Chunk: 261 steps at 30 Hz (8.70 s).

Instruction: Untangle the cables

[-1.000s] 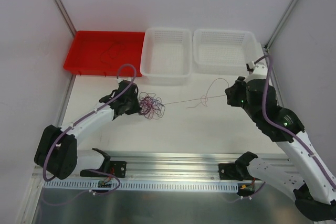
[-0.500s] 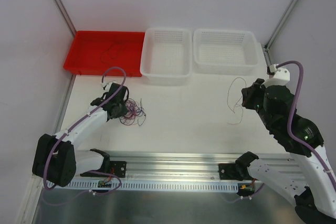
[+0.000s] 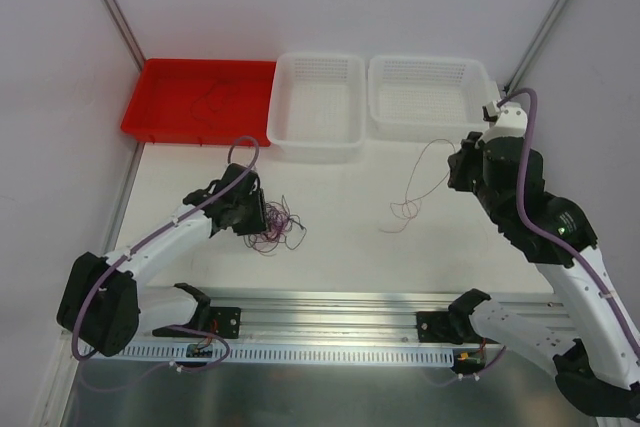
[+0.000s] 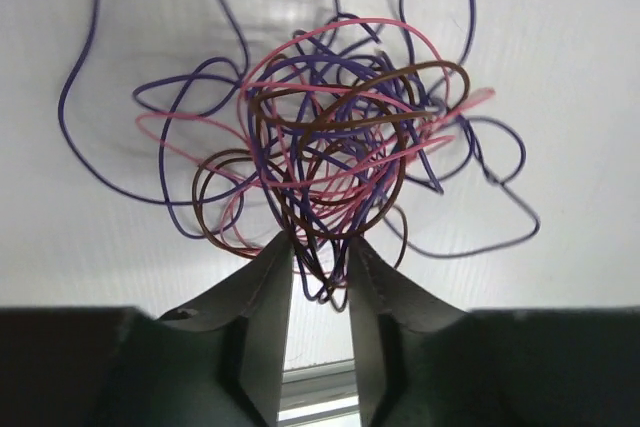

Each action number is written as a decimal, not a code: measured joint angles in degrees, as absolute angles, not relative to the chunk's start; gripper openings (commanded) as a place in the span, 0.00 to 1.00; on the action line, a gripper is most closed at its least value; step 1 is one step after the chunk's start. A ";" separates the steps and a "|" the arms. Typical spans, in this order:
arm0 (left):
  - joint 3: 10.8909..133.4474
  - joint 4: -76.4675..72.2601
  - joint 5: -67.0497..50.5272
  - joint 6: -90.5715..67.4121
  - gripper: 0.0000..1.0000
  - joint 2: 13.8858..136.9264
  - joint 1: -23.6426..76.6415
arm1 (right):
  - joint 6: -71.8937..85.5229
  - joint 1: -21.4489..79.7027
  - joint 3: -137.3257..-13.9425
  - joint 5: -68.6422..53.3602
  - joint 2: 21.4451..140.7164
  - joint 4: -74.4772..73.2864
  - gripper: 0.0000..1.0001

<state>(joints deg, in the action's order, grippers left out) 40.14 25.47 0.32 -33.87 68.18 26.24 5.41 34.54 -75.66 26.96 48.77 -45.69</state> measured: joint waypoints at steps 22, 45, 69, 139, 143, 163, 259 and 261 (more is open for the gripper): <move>52.18 30.74 4.73 -18.55 0.99 50.63 24.99 | -8.45 21.78 -104.95 26.17 74.70 -26.00 0.01; 43.27 28.14 15.70 -13.15 0.99 50.24 23.90 | -12.71 7.62 -117.21 22.20 119.92 -6.35 0.31; 43.24 28.12 12.03 -13.02 0.99 51.99 23.59 | 1.19 26.72 -84.29 2.81 84.88 -21.52 0.75; 56.75 24.95 5.41 -19.88 0.00 84.38 23.64 | 4.03 37.60 -86.06 32.80 45.74 -46.57 0.01; 56.75 25.89 8.03 -19.25 0.00 84.84 23.64 | 0.60 37.58 -93.19 34.92 46.85 -48.01 0.01; 58.98 30.57 17.34 -16.80 0.01 89.27 20.99 | -6.48 37.52 -99.11 41.10 44.47 -45.67 0.01; 89.12 7.07 8.10 -6.85 0.00 85.43 35.35 | 1.87 41.56 -49.67 17.21 25.61 -42.13 0.99; 93.58 7.68 8.34 -6.83 0.00 89.34 32.75 | 1.89 41.56 -48.42 17.26 25.30 -42.46 1.00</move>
<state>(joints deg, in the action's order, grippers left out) 93.58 7.68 8.34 -6.83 89.34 32.75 1.89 41.56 -48.42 17.26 25.30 -42.46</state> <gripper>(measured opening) 0.008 0.991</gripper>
